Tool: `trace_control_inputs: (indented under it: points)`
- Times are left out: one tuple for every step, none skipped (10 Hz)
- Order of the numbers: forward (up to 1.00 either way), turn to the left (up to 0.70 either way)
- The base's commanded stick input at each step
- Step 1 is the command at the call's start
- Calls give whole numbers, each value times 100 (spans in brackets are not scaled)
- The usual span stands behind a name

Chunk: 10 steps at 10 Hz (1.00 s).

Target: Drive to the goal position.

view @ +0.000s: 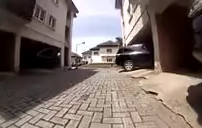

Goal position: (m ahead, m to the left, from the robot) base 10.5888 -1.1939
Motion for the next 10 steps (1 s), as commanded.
trace_control_inputs:
  points:
    - [50,0]
    - [50,0]
    - [50,0]
    - [50,0]
    - [50,0]
    - [50,0]
    - [50,0]
    - [50,0]
    - [50,0]
    - [50,0]
